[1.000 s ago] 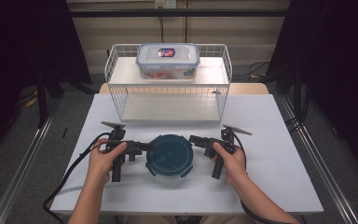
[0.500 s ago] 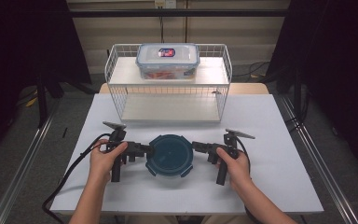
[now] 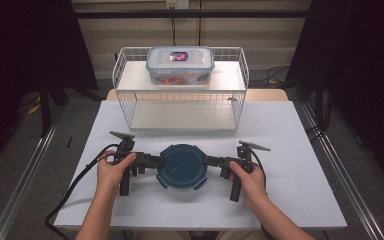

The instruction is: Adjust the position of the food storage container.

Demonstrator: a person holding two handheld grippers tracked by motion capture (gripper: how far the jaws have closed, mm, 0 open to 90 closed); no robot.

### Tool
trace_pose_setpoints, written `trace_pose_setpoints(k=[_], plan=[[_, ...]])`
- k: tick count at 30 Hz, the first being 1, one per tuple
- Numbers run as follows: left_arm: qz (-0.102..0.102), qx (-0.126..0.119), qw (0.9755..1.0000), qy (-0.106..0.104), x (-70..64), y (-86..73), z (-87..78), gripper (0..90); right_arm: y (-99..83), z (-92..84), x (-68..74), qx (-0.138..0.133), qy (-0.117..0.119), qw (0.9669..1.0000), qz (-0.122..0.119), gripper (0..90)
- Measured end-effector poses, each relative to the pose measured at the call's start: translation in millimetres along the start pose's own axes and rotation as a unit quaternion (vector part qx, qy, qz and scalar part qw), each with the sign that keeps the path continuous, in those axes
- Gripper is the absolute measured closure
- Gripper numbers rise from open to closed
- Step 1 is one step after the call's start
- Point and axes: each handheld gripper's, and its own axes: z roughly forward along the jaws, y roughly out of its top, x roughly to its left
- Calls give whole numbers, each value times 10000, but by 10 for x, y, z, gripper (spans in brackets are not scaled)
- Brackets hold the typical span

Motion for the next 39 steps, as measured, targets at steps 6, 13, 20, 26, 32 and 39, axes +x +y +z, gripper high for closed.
trace_pose_setpoints(k=[6, 13, 20, 26, 32, 39], plan=[[-64, -23, 9999, -96, -2, -33, -10, 447, -23, 2, 1, -50, -30, 10000, -47, 693], [-55, 118, 9995, -284, -19, -60, -21, 544, -75, -10, 21, -132, -121, 9998, 17, 702], [56, 213, 9991, -371, -18, -59, -42, 592, -96, -22, 38, -149, -156, 9997, 91, 711], [128, 241, 9987, -429, -7, -67, -26, 563, -103, -34, 39, -144, -163, 9997, 98, 720], [164, 190, 9987, -444, 9, -75, 3, 522, -113, -36, 40, -191, -135, 9997, 63, 722], [-127, 78, 9983, -570, 63, -116, 3, 519, -117, -34, 36, -152, -161, 9998, 13, 705]])
